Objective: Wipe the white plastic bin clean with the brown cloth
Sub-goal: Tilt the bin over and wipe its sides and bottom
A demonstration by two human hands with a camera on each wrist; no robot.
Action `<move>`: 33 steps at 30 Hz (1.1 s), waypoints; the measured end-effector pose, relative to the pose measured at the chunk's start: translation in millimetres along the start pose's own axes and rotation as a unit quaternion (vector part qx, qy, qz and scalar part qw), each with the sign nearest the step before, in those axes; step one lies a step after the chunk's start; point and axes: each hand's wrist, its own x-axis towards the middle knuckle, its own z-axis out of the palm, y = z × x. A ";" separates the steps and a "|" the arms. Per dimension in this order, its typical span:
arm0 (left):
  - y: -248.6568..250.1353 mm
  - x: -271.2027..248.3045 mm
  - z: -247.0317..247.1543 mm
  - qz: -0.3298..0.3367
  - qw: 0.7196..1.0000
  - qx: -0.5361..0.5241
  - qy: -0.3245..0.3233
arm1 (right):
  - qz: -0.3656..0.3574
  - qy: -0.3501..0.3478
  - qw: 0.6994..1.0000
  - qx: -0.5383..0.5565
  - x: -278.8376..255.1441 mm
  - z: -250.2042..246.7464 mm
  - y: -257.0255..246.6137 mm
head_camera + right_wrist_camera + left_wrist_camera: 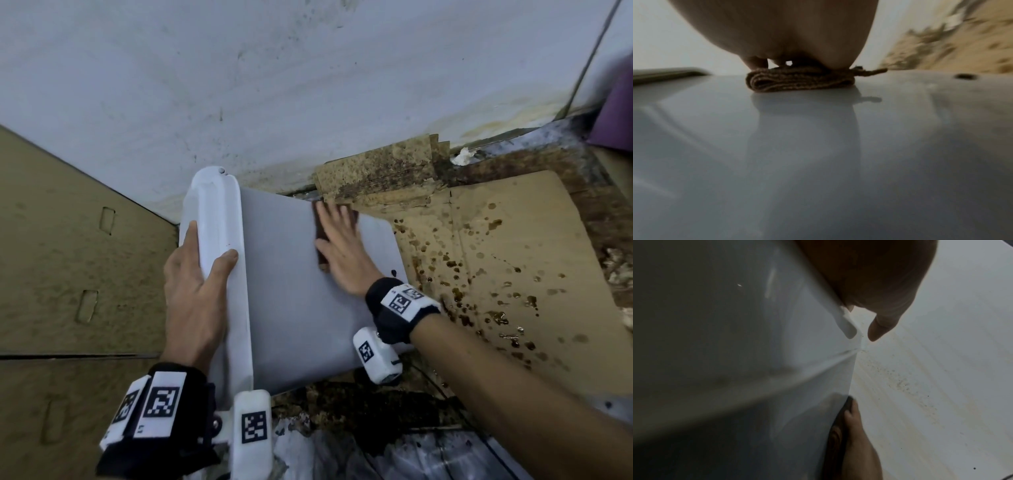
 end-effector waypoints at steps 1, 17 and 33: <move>-0.6 0.1 -0.3 -0.003 1.000 -0.001 0.000 | -0.035 -0.005 0.999 -0.002 -1.1 6.9 -10.3; -7.4 11.2 -1.7 -0.069 0.992 -0.106 -0.012 | 0.181 0.028 0.983 0.024 3.7 -27.9 80.1; 28.2 -17.5 -4.2 -0.151 0.913 -0.379 -0.003 | -0.143 0.074 0.983 0.090 -37.6 -37.8 -96.4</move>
